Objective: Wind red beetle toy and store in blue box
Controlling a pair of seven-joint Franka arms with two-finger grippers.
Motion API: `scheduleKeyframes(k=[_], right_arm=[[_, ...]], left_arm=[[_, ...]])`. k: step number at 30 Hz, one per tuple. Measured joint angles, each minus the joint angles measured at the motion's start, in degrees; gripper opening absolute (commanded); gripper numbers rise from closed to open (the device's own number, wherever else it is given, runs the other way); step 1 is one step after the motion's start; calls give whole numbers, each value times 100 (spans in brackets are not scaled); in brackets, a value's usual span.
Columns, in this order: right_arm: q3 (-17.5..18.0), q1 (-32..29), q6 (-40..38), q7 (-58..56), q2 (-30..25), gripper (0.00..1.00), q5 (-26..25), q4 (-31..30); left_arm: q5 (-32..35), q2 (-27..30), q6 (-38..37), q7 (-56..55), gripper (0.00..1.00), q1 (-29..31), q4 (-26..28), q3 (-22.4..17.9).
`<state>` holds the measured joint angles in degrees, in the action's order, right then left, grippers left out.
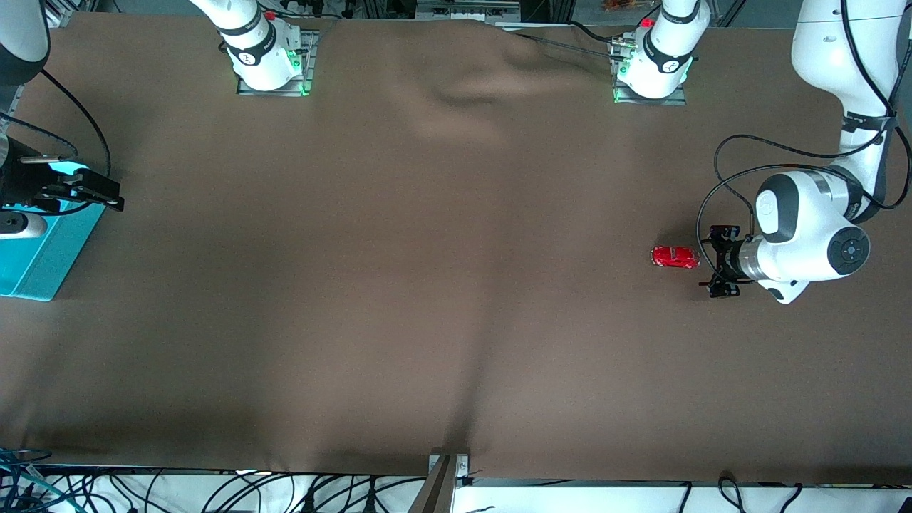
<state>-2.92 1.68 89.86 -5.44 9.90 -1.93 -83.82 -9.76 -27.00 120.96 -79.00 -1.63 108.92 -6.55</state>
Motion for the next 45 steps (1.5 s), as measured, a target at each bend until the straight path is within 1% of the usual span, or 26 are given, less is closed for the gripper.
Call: scheduleKeyframes(k=[8, 14, 21, 24, 37, 38, 39, 40, 45], right_arm=[[0, 0, 0, 0, 0, 100, 0, 0], [0, 0, 0, 0, 0, 100, 0, 0], [0, 0, 0, 0, 0, 100, 0, 0], [0, 0, 0, 0, 0, 100, 0, 0], [0, 0, 0, 0, 0, 100, 0, 0], [0, 0, 0, 0, 0, 100, 0, 0], [0, 0, 0, 0, 0, 100, 0, 0], [0, 0, 0, 0, 0, 100, 0, 0], [0, 0, 0, 0, 0, 100, 0, 0]], left_arm=[[0, 6, 111, -215, 100, 0, 195, 3], [0, 7, 152, -317, 100, -3, 244, 88], [0, 6, 728, -364, 100, -3, 532, 194], [0, 7, 855, -373, 100, -4, 653, 231], [0, 7, 894, -383, 100, -4, 828, 251], [0, 7, 894, -383, 98, -4, 831, 252], [-1, 7, 895, -383, 94, -4, 833, 255], [-4, 7, 896, -385, 70, -4, 837, 273], [-31, 7, 898, -389, 51, -4, 837, 282]])
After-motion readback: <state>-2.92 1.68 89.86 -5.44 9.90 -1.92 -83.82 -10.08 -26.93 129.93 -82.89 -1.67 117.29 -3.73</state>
